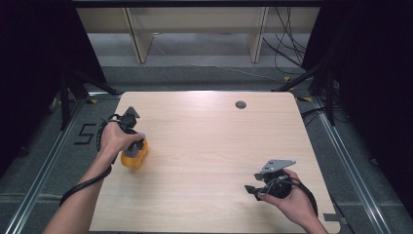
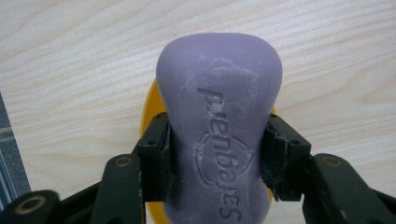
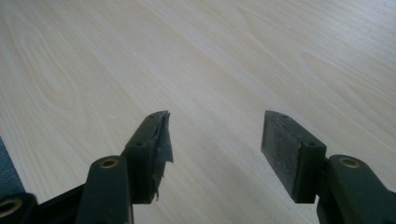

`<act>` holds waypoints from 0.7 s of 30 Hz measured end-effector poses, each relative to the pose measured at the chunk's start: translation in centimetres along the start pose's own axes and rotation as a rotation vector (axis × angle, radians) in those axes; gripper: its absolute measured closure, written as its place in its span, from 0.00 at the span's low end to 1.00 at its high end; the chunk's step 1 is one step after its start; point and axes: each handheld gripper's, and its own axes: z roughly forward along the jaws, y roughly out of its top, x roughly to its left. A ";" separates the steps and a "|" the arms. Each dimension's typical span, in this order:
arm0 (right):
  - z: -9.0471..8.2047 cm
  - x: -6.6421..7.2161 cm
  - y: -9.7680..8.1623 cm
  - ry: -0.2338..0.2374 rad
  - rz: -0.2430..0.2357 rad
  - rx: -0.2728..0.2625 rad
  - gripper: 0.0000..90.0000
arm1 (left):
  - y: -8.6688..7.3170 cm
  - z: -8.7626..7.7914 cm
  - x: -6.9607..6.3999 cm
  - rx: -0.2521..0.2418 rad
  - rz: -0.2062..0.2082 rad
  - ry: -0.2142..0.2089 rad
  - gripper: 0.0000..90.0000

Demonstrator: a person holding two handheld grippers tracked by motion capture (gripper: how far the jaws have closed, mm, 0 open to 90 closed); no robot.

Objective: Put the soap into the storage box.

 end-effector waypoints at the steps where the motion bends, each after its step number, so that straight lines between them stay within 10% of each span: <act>1: 0.1 0.0 0.0 -0.003 0.003 -0.016 0.47 | 0.0 0.1 0.1 0.004 0.022 -0.001 0.54; 2: 0.0 0.0 0.0 0.009 0.022 -0.007 0.47 | -0.1 0.2 -0.2 0.008 -0.031 -0.013 0.54; 4: 0.0 0.0 0.0 0.008 0.019 -0.007 0.47 | -0.1 0.3 0.2 0.008 0.020 0.001 0.54; 10: 0.0 0.0 0.0 0.001 -0.001 0.010 0.47 | -0.5 0.7 -0.1 0.017 -0.044 -0.006 0.54; 17: 0.1 0.1 0.0 0.007 0.011 0.016 0.47 | -0.6 1.3 0.3 0.034 0.022 0.009 0.54; 21: 0.1 0.0 0.0 0.013 0.000 0.020 0.46 | -0.8 1.5 0.0 0.042 -0.025 0.009 0.54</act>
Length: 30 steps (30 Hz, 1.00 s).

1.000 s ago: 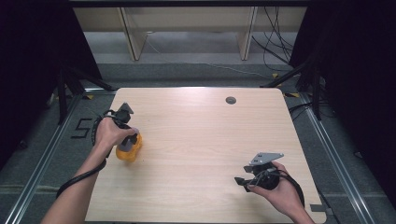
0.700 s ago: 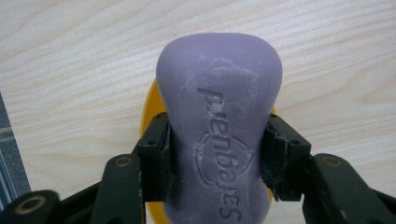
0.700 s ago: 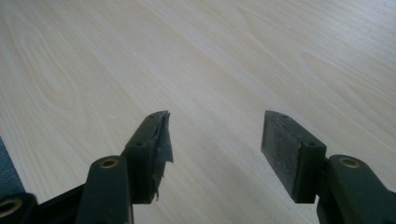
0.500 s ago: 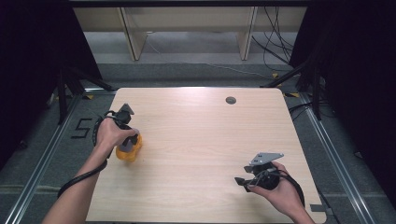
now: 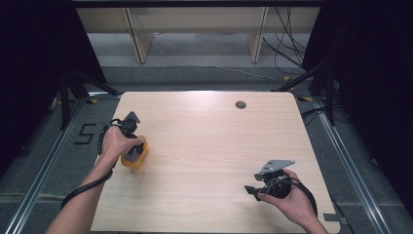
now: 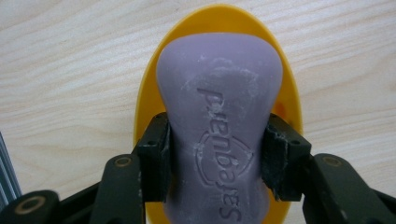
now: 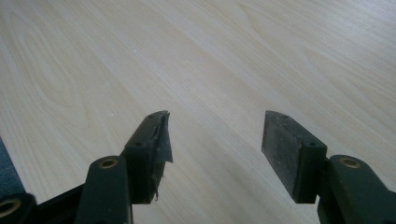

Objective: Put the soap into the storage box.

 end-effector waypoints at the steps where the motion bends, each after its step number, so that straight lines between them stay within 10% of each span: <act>1: 0.0 0.0 0.0 -0.003 0.000 0.000 0.46 | 0.0 0.0 0.2 0.006 0.029 0.012 0.54; 5: 0.0 0.0 0.0 -0.002 -0.001 0.000 0.46 | -0.2 0.6 -0.1 -0.001 -0.005 0.011 0.54; 7: 0.0 0.0 -0.1 0.001 0.000 0.002 0.46 | -0.1 0.6 0.3 0.023 0.057 0.015 0.54; 13: 0.4 0.0 -0.2 -0.006 -0.014 -0.014 0.46 | -0.3 1.0 -0.3 0.000 -0.023 0.017 0.54; 18: 0.2 -0.1 -0.1 -0.002 -0.016 0.006 0.46 | -0.1 0.8 0.0 0.013 0.058 0.019 0.53; 20: 0.2 -0.1 -0.1 -0.002 -0.015 0.007 0.46 | -0.1 0.6 -0.3 -0.004 0.003 0.015 0.51; 30: 0.3 -0.2 -0.2 -0.004 -0.015 -0.005 0.46 | -0.3 -0.9 0.0 -0.045 0.046 0.028 0.37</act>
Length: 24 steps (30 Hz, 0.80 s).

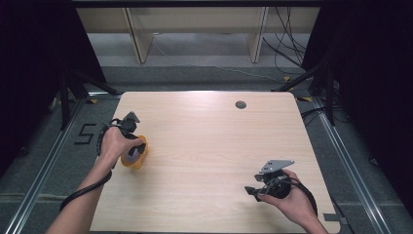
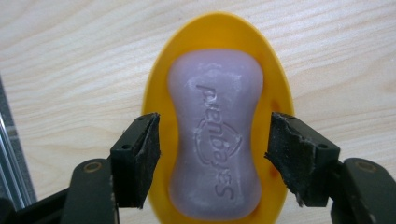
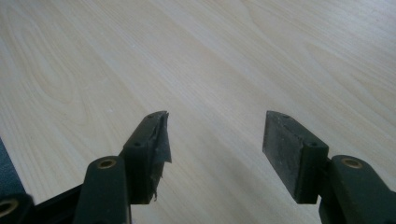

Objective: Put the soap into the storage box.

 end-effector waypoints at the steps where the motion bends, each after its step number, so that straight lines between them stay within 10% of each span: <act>1: 0.0 0.0 0.0 0.000 0.000 0.000 0.46 | -0.2 -0.2 0.0 -0.008 -0.003 -0.008 0.37; 21: -0.1 0.1 0.0 0.000 0.003 0.010 0.46 | -5.3 -4.1 0.0 -0.188 -0.003 -0.060 0.36; 24: 0.0 0.0 0.0 -0.008 -0.009 -0.012 0.46 | -6.4 -4.3 0.2 -0.219 0.048 -0.062 0.36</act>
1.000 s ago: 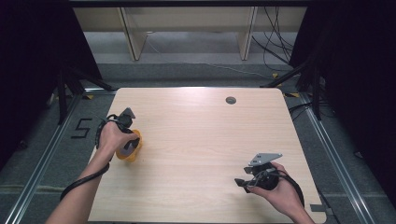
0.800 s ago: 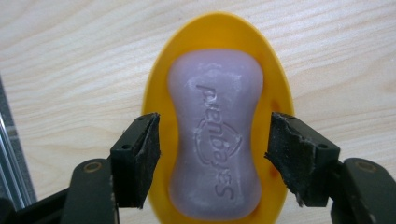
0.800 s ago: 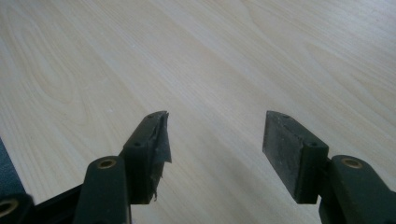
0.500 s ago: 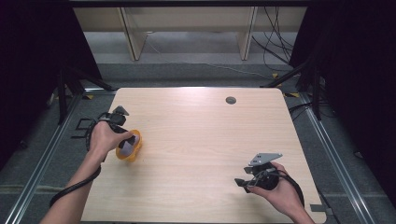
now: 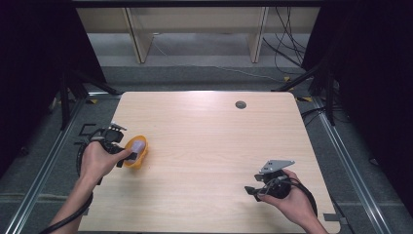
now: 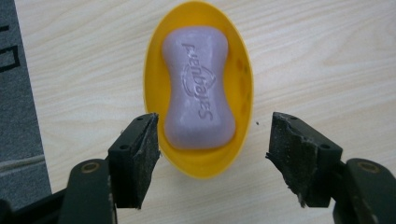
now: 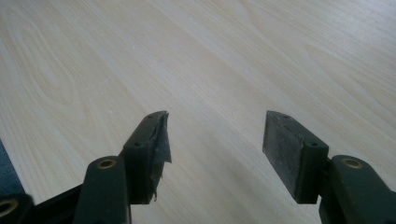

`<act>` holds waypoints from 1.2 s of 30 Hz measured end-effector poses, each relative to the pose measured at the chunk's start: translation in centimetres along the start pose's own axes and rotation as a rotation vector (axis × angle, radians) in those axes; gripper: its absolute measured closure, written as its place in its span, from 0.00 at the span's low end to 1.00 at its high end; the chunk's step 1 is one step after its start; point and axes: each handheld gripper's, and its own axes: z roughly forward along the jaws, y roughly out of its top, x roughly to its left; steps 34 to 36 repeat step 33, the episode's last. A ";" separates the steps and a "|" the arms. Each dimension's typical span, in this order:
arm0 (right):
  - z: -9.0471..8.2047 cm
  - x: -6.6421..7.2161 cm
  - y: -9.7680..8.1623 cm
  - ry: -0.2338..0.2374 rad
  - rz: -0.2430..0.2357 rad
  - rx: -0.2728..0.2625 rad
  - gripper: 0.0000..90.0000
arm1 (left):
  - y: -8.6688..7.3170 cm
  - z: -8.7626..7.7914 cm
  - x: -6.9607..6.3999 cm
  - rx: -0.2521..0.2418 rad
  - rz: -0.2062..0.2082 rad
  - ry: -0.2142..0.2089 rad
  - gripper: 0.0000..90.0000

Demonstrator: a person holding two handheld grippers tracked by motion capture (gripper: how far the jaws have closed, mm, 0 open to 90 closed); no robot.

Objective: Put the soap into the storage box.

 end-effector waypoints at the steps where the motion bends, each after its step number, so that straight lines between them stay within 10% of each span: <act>1: -0.1 0.1 0.1 0.011 0.029 0.005 0.46 | -0.6 -0.2 -0.1 -0.022 0.005 -0.008 0.36; 19: -0.3 0.0 0.0 0.008 0.031 0.023 0.46 | -7.1 0.3 -1.7 -0.137 0.056 -0.071 0.35; 27: -0.3 0.0 0.0 0.009 0.035 0.018 0.46 | -10.8 2.2 -2.9 -0.231 0.004 -0.131 0.44; 36: -0.6 0.0 0.1 -0.009 0.023 0.018 0.46 | -11.7 2.1 -3.4 -0.275 0.059 -0.119 0.56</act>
